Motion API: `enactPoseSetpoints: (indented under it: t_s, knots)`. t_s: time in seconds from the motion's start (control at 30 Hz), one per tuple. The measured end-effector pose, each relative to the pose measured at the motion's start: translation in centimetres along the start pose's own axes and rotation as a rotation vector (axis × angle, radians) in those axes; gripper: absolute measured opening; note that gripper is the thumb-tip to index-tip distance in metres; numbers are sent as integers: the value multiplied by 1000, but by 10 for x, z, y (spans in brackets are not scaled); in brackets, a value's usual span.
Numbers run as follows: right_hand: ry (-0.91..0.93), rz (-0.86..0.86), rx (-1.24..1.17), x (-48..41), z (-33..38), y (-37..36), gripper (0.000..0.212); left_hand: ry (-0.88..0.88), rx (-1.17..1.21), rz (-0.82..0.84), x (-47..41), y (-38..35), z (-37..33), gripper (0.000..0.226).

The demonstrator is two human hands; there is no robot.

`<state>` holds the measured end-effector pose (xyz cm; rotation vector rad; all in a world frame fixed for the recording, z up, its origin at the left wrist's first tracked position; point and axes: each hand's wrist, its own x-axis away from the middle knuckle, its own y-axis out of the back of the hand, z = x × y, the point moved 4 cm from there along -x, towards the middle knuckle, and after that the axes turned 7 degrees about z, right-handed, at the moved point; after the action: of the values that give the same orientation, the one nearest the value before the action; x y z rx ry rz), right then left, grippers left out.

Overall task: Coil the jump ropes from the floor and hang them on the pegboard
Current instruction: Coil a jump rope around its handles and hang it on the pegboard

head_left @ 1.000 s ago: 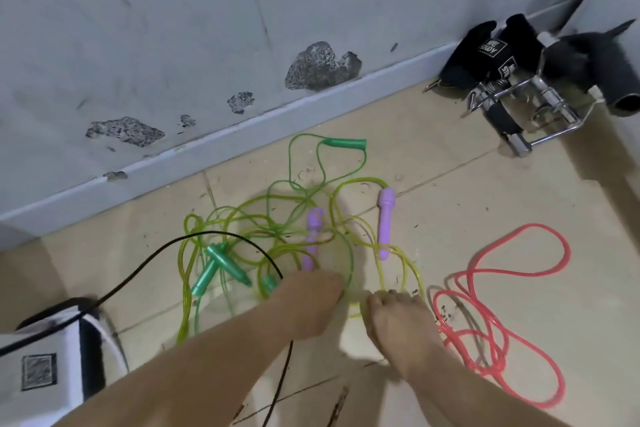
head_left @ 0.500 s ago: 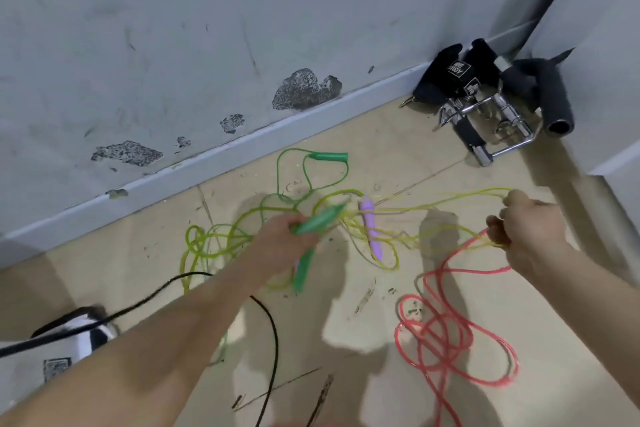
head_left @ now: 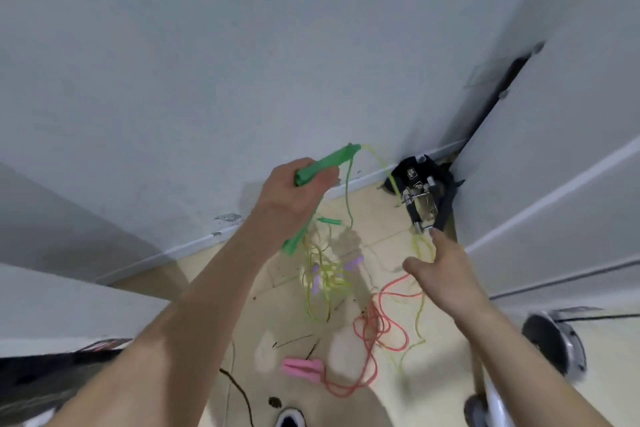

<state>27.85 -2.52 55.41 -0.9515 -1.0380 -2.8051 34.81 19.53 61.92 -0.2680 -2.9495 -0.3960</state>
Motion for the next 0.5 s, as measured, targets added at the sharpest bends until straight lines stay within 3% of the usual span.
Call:
enactPoseSetpoints:
  t_s: [0.07,0.2,0.27,0.37,0.4,0.5]
  knots:
    - [146,50,-43,54,47,26,90,-34,-12,52,30,8,-83,33]
    - [491,58,-308,139,141,88,99,-166,-41,167,90,16,-212,37]
    - [543,188,-509,167,174,115,81,-224,-18,183,116,16,-257,36]
    - [622,409,-533,209,206,130,16,-253,5,144,147,17,-300,35]
    - [646,406,-497,218,210,131,9,-262,-8,136,156,17,-310,35]
    - [628,312,-392,233,206,134,20,-329,-88,121,175,21,-339,35]
